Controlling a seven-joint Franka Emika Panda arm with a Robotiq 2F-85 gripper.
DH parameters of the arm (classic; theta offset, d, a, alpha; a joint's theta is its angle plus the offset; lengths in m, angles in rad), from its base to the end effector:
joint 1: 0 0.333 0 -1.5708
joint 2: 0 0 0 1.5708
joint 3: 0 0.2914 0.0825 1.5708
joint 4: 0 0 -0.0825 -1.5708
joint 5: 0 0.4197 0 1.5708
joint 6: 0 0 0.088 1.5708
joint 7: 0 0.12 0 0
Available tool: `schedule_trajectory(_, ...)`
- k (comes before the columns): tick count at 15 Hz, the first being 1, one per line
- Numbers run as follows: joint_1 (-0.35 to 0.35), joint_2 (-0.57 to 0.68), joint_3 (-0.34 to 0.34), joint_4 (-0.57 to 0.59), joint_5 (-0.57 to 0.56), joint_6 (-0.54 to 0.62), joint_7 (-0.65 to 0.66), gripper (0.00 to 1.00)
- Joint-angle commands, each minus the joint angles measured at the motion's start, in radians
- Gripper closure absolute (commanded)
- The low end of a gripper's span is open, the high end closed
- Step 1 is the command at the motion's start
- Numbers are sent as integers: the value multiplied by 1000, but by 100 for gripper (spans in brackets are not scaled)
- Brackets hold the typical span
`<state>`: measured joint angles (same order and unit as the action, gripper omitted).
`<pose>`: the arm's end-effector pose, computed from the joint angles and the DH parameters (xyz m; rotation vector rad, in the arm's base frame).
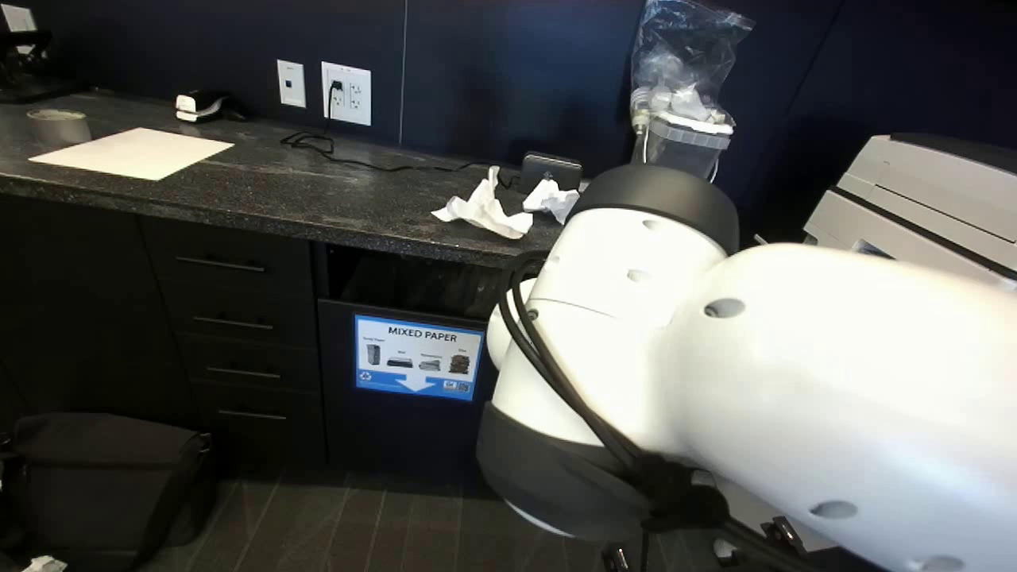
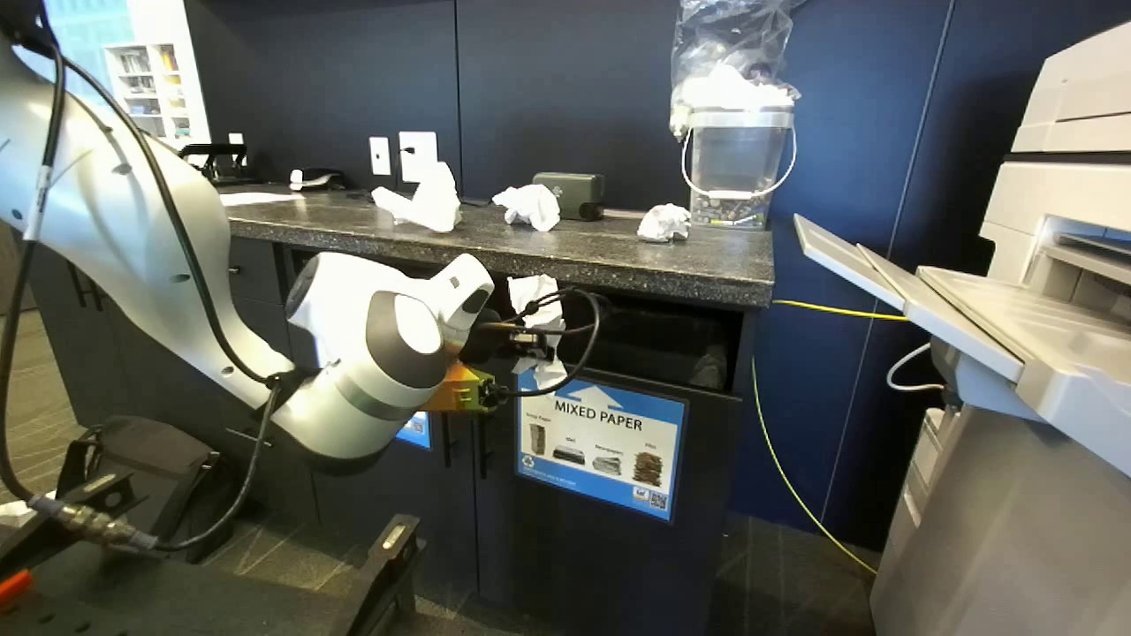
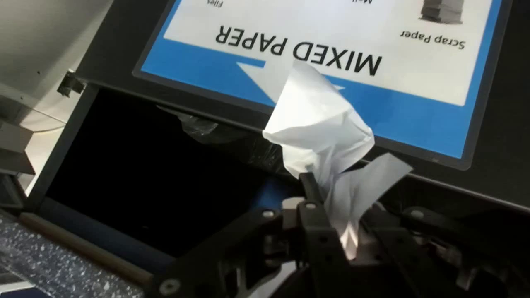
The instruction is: Put the tissues inside the rubbish bin.
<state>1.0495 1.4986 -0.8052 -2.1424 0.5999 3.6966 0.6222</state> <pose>0.5265 -0.0437 -0.0033 2.3052 -0.1995 1.2485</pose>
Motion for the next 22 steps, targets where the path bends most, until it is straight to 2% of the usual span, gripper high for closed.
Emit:
schedule_trajectory(1,-159,-39,61,73,39,160,-192,88)
schedule_trajectory(4,-342,-61,139,180,-9,275,-322,88)
schedule_trajectory(7,-543,-102,228,289,-116,348,-449,88)
schedule_trajectory(9,-674,-133,296,355,-205,369,-529,88)
schedule_trajectory(12,-833,-167,393,436,-322,360,-625,88)
schedule_trajectory(17,-1031,-177,518,585,-534,280,-675,88)
schedule_trajectory(22,-1163,-155,613,735,-718,149,-653,88)
